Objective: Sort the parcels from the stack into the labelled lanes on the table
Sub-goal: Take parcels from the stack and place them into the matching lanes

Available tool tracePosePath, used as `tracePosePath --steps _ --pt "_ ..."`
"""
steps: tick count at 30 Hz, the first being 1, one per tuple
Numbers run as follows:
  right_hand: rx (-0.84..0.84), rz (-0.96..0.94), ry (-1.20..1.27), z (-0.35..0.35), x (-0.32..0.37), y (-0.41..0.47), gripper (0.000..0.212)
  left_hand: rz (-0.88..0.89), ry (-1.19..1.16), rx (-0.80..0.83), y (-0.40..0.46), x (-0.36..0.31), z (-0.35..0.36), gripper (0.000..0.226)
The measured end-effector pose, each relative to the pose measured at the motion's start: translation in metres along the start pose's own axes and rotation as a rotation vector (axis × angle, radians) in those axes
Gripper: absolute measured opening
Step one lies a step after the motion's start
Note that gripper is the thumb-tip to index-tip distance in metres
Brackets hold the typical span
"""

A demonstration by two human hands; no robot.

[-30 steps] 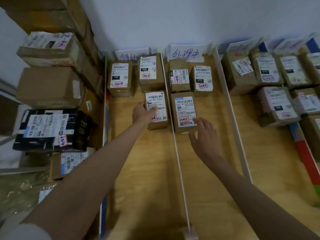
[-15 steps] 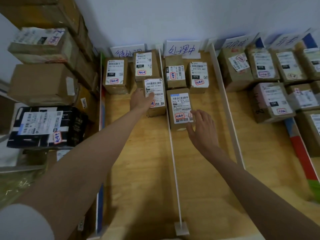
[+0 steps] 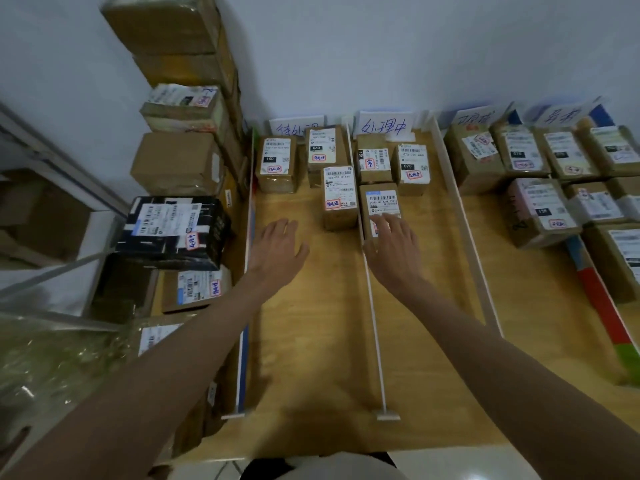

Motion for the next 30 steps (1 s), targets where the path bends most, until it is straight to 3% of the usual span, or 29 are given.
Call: tracePosePath --steps 12,18,25,30 --pt "-0.053 -0.057 -0.045 0.017 0.151 -0.102 0.048 0.068 0.032 -0.052 -0.14 0.122 -0.038 0.055" --pt "-0.045 -0.101 -0.028 0.043 0.231 -0.138 0.048 -0.006 0.029 -0.089 -0.185 0.207 -0.058 0.052" --pt "0.084 -0.155 0.106 0.076 0.314 -0.158 0.046 -0.158 -0.007 -0.061 -0.231 0.295 -0.048 0.052" --pt "0.228 -0.174 0.277 0.105 0.35 -0.164 0.041 -0.304 -0.1 0.079 -0.253 0.335 -0.027 0.052"
Point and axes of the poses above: each hand's wrist, its own y-axis towards the middle knuckle, its own z-axis out of the palm, x = y × z, the point moved 8 cm from there along y, towards the middle knuckle, and after that the axes turned 15 degrees about -z, right-handed, at the moved point
